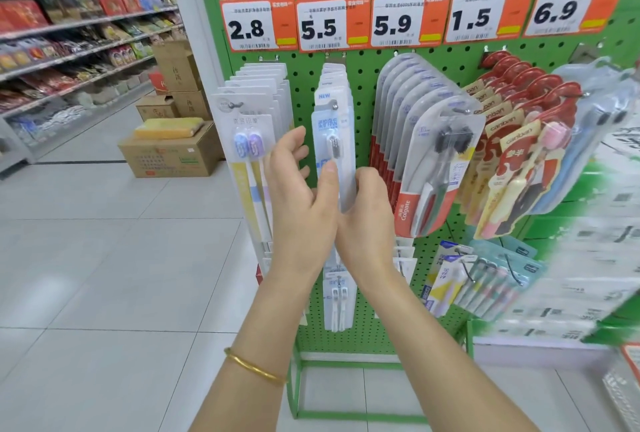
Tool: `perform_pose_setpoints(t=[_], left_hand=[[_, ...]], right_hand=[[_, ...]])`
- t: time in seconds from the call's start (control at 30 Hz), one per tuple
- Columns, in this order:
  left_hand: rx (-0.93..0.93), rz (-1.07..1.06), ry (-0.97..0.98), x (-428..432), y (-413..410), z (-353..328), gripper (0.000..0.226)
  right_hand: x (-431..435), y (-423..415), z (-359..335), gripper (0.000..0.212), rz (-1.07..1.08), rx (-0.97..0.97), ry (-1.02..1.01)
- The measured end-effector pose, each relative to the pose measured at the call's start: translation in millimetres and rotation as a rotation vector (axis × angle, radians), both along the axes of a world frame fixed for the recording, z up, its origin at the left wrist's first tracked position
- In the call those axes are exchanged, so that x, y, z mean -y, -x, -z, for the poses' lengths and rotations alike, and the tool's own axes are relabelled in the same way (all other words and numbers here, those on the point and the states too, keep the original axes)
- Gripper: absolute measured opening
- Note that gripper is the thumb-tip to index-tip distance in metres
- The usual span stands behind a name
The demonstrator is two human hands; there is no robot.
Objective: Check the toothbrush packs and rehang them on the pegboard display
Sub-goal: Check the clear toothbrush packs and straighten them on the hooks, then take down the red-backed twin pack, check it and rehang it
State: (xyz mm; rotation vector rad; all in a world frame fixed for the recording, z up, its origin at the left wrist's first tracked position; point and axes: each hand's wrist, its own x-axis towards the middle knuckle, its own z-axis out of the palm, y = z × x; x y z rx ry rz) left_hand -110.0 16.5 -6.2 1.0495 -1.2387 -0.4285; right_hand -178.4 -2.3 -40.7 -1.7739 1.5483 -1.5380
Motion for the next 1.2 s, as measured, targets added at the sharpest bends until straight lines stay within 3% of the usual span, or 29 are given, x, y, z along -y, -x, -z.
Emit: perform_pose_setpoints(t=[0.47, 0.97, 1.07, 1.13, 1.2], left_hand=[[0.046, -0.009, -0.047, 5, 2, 9, 0.052], [0.069, -0.008, -0.042, -4, 1, 8, 0.049], [0.062, -0.010, -0.012, -8, 5, 7, 0.044], [0.034, -0.018, 0.018, -12, 8, 7, 0.042], [0.014, -0.021, 0.050, -15, 13, 9, 0.041]], right_hand=[[24, -5, -7, 0.024, 0.041, -0.080, -0.062], [20, -6, 3, 0.028, 0.116, -0.212, -0.084], [11, -1, -1, 0.041, 0.097, -0.210, -0.113], [0, 6, 2, 0.050, 0.106, -0.222, -0.077], [-15, 19, 6, 0.045, 0.155, -0.215, 0.012]])
